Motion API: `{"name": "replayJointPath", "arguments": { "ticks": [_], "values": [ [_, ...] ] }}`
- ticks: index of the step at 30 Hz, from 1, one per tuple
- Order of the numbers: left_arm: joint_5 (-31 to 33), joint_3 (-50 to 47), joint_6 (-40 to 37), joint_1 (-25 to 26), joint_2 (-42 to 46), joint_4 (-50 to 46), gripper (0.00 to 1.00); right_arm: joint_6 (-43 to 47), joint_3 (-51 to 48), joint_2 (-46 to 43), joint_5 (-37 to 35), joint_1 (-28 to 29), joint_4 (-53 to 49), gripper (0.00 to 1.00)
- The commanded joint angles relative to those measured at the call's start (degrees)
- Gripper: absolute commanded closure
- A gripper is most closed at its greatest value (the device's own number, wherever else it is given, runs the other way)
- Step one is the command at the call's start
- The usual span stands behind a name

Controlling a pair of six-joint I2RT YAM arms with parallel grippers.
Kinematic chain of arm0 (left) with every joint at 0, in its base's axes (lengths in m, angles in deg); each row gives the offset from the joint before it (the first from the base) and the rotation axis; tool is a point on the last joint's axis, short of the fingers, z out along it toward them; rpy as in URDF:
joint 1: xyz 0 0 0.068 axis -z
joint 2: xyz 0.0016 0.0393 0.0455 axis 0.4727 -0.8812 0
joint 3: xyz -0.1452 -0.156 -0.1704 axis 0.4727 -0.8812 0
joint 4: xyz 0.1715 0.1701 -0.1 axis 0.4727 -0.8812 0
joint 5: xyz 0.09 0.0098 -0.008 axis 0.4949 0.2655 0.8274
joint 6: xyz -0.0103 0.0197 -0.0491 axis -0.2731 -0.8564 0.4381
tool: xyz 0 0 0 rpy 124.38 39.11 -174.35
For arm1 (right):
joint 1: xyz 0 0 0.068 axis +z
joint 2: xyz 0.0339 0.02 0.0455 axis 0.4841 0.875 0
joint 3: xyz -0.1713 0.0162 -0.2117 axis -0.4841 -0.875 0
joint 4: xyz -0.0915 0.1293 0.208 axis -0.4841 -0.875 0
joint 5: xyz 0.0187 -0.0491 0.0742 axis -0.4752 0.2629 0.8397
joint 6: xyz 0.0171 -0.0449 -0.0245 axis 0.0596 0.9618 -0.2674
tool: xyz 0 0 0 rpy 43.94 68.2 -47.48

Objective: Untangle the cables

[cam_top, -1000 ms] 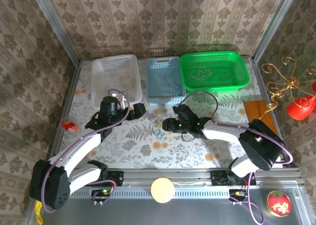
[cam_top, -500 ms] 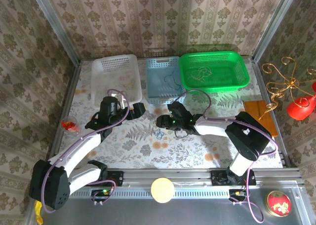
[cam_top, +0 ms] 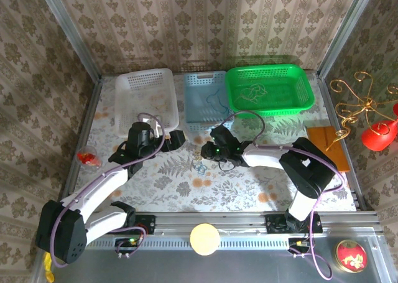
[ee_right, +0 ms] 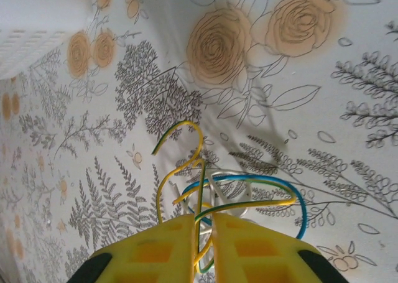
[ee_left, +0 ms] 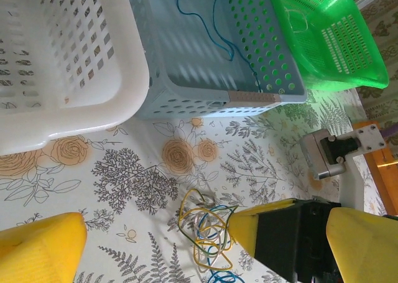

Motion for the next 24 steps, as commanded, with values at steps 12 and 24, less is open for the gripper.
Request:
{"name": "replayJointPath", "arguments": {
  "ticks": [12, 24],
  "values": [
    [0.9, -0.9, 0.3, 1.0, 1.6, 0.9, 0.00, 0.0, 0.2, 0.9, -0.2, -1.8, -0.2, 0.62],
    [1.1, -0.5, 0.5, 1.7, 1.2, 0.8, 0.00, -0.9, 4.7, 6.1, 2.5, -1.7, -0.3, 0.58]
  ]
}}
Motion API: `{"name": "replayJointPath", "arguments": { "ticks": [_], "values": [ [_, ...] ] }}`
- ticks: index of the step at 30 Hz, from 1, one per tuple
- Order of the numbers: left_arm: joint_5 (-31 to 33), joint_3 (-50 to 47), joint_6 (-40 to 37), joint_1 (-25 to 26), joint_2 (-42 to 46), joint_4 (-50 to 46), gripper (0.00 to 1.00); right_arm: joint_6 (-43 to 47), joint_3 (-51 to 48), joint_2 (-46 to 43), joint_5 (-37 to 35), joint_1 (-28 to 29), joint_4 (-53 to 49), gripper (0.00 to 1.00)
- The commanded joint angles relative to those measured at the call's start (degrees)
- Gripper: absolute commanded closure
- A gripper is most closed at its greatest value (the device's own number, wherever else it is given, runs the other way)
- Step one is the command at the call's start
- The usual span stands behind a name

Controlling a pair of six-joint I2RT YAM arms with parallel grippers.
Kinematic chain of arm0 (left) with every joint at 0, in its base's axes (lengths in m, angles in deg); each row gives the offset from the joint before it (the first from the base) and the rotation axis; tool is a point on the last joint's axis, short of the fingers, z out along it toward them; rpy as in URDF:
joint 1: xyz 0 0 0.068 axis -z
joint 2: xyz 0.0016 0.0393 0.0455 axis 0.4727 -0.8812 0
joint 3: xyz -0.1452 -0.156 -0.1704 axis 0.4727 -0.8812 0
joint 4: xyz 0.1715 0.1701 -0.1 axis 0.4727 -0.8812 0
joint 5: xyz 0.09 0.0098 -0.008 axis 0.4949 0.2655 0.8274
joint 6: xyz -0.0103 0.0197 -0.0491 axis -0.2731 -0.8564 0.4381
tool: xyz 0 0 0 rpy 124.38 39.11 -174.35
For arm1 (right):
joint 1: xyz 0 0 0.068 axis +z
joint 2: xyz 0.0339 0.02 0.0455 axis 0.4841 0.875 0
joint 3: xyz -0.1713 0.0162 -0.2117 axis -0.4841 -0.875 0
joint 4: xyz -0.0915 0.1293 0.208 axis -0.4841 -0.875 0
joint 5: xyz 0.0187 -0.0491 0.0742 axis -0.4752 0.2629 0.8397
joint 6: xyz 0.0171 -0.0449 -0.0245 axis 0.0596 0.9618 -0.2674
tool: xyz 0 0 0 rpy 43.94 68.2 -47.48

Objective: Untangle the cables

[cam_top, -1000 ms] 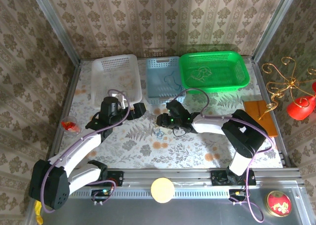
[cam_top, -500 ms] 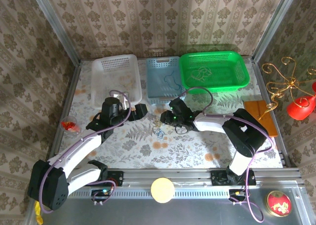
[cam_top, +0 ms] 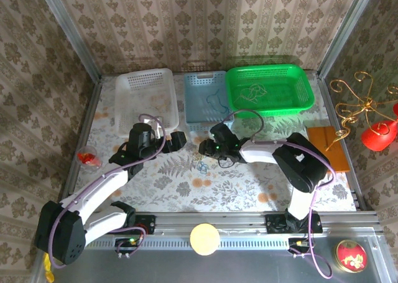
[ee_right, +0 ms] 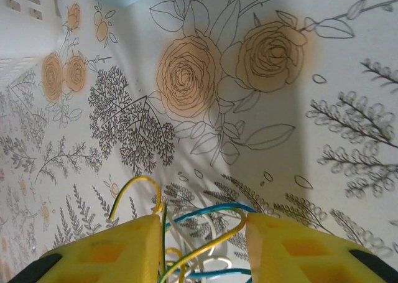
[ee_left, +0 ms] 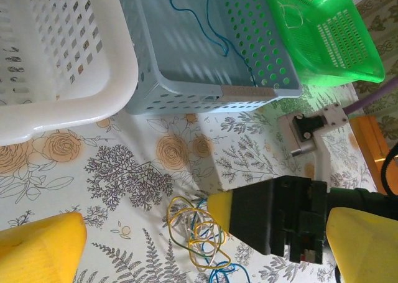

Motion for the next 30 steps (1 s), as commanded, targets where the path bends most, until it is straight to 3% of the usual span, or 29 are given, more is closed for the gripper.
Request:
{"name": "replayJointPath", "arguments": {
  "ticks": [1, 5, 9, 12, 27, 30],
  "values": [
    [0.8, 0.0, 0.4, 0.5, 0.5, 0.7, 0.00, -0.7, 2.1, 1.3, 1.0, 0.0, -0.7, 0.59],
    [0.8, 0.0, 0.5, 0.6, 0.5, 0.6, 0.00, -0.1, 3.0, 2.0, 1.7, 0.0, -1.3, 0.68],
    [0.9, 0.0, 0.5, 0.7, 0.5, 0.7, 0.00, 0.9, 2.7, 0.6, 2.2, 0.0, -1.4, 0.90],
    [0.9, -0.3, 0.5, 0.8, 0.5, 0.7, 0.00, 1.7, 2.0, -1.6, 2.6, 0.0, -1.6, 1.00],
    [-5.1, -7.6, 5.0, 1.4, -2.0, 13.8, 0.00, 1.5, -6.0, -16.1, 1.7, -0.1, 4.0, 1.00],
    [-6.2, -8.5, 6.0, 2.2, -2.3, 16.5, 0.04, 1.4, -6.4, -16.9, 1.4, -0.1, 4.0, 1.00]
  ]
}}
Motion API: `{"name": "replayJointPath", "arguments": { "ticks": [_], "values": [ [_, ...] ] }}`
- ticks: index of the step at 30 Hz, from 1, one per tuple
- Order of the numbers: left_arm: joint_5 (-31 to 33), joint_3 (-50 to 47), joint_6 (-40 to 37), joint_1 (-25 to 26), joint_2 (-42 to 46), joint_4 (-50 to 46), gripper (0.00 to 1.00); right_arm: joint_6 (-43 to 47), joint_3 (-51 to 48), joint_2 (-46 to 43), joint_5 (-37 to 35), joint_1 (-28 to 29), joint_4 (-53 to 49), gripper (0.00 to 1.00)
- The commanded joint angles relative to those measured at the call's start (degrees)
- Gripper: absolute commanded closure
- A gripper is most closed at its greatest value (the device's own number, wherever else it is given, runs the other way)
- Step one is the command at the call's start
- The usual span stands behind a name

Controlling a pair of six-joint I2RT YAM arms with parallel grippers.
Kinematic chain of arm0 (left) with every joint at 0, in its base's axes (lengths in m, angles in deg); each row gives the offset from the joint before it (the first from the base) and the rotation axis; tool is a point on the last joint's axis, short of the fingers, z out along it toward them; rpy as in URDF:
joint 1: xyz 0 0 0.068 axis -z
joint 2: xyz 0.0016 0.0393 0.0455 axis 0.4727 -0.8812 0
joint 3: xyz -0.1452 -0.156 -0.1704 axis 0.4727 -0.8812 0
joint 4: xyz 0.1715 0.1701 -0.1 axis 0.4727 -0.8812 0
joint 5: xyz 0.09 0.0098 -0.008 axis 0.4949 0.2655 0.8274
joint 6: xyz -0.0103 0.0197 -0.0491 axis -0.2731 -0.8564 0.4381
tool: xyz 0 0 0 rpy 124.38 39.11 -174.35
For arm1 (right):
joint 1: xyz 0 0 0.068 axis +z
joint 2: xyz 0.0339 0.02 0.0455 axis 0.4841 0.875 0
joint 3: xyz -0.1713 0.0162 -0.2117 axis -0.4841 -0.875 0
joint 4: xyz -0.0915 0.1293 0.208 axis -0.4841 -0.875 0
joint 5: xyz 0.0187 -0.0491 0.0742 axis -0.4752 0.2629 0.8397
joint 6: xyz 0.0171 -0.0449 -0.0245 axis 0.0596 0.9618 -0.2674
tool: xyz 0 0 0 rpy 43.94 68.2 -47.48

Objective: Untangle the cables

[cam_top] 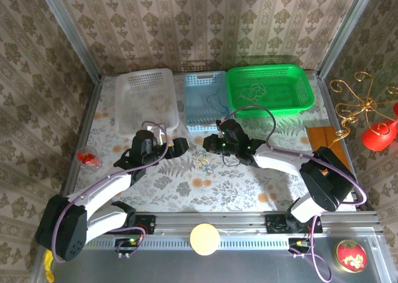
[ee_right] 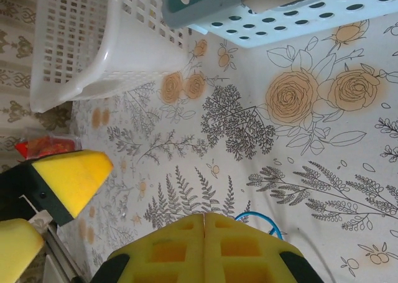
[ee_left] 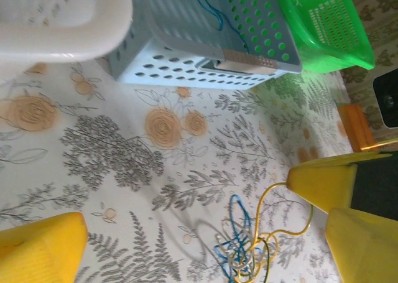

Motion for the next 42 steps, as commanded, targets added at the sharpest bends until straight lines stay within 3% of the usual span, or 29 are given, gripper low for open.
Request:
{"name": "replayJointPath", "arguments": {
  "ticks": [1, 8, 20, 24, 33, 42],
  "values": [
    [-2.9, -1.3, 2.3, 1.2, -0.2, 6.4, 0.07, -0.1, -0.9, -1.8, -1.1, -0.1, 1.1, 1.00],
    [-2.8, -3.1, 3.1, 4.0, -0.5, 10.0, 0.16, -0.5, -1.2, -2.5, -1.2, -0.3, 1.5, 1.00],
    [-1.1, -3.8, 2.8, 7.1, -3.4, 13.3, 0.19, -1.3, -1.6, -5.3, -0.7, -0.7, 2.1, 1.00],
    [-1.5, -2.7, 1.2, 7.2, -4.0, 14.6, 0.24, -1.4, -2.0, -6.8, 0.2, -0.9, 2.6, 1.00],
    [-7.1, -0.3, -4.4, 7.1, -4.8, 18.0, 0.32, 0.1, -1.8, -8.1, 3.6, -1.7, 2.4, 1.00],
    [-11.8, 0.1, -3.7, 7.0, -8.7, 25.1, 0.38, 0.6, -1.8, -10.1, 5.1, -2.0, 2.2, 1.00]
  ]
}}
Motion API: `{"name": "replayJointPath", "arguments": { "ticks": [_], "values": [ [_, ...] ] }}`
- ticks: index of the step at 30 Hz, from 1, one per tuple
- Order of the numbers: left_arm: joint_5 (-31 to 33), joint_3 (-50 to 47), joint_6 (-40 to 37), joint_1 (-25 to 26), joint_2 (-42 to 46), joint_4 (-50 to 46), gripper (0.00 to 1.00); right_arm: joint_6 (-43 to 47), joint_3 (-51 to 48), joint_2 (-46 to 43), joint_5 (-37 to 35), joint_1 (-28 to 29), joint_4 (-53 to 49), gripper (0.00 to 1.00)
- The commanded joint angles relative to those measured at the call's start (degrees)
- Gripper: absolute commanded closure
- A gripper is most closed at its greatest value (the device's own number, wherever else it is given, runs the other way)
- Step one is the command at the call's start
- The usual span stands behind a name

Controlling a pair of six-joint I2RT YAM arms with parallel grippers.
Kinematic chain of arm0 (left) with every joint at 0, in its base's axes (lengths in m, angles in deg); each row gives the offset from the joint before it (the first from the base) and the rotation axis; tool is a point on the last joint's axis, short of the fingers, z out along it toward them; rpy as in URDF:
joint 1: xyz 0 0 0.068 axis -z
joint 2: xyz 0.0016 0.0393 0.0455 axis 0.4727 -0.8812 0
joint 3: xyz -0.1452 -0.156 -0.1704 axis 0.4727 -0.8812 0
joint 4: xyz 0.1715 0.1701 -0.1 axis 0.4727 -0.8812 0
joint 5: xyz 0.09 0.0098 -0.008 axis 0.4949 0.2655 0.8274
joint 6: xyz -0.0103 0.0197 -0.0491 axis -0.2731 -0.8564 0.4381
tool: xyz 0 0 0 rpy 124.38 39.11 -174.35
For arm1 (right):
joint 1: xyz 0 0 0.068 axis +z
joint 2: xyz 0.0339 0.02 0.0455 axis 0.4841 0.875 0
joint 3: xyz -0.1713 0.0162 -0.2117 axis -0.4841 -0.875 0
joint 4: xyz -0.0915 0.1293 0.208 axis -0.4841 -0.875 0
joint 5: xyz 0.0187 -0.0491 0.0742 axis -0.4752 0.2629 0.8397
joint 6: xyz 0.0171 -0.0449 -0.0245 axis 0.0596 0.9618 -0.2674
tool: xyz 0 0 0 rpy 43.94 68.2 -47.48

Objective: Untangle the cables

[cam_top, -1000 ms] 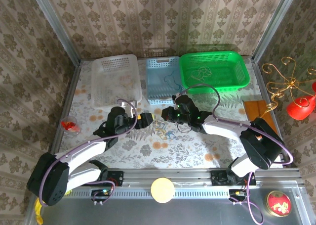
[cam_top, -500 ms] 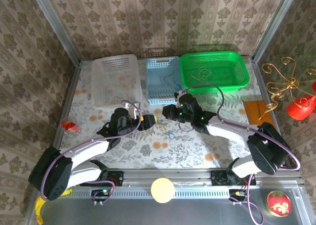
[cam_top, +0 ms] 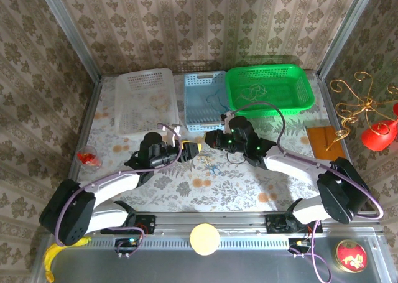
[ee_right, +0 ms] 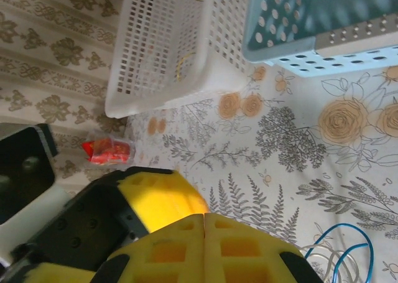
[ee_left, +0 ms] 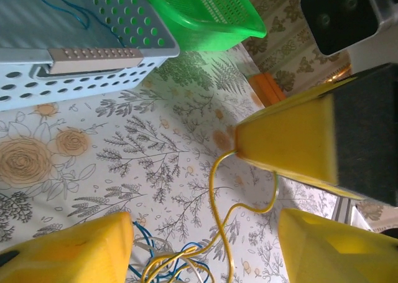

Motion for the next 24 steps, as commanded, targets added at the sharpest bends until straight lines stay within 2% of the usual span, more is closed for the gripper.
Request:
{"name": "replayJointPath", "arguments": {
  "ticks": [1, 6, 9, 12, 14, 15, 17, 18, 20, 21, 24],
  "values": [
    [-3.2, 1.7, -0.4, 0.2, -1.5, 5.0, 0.39, 0.6, -0.6, -1.8, 1.5, -0.3, 0.6, 1.00],
    [-3.6, 1.9, 0.3, 0.2, -2.9, 7.3, 0.47, 0.5, -0.7, -1.8, 1.7, -0.4, 0.9, 1.00],
    [-3.6, 2.0, 0.5, 0.3, -3.1, 7.8, 0.56, 0.5, -1.0, -1.8, 1.6, -0.3, 1.1, 1.00],
    [-3.9, 2.3, 0.8, 0.3, -2.9, 8.1, 0.73, 0.5, -1.2, -1.5, 1.6, -0.3, 1.4, 1.00],
    [-3.9, 2.5, 1.2, 0.3, -2.7, 8.1, 0.94, 0.5, -1.3, -1.3, 1.6, -0.4, 1.5, 1.00],
    [-3.9, 2.6, 1.4, 0.3, -2.5, 8.1, 1.00, 0.5, -1.4, -1.3, 1.6, -0.4, 1.7, 1.00],
    [-3.8, 2.8, 1.8, 0.3, -2.0, 8.0, 1.00, 0.7, -1.6, -1.2, 1.3, -0.6, 1.7, 0.99],
    [-3.7, 3.0, 1.9, 0.3, -1.8, 7.8, 1.00, 0.7, -1.9, -1.2, 1.1, -0.7, 1.7, 0.91],
    [-3.6, 3.7, 2.2, 0.3, -1.0, 7.0, 1.00, 1.1, -3.0, -1.7, 0.5, -1.1, 2.2, 0.68],
    [-3.7, 4.2, 2.3, 0.3, -0.6, 6.5, 1.00, 1.6, -3.6, -2.1, -0.3, -1.2, 2.1, 0.61],
    [-3.8, 5.7, 2.6, 0.3, 0.6, 4.5, 1.00, 3.2, -5.9, -3.5, -1.8, -1.7, 2.4, 0.50]
  ]
}}
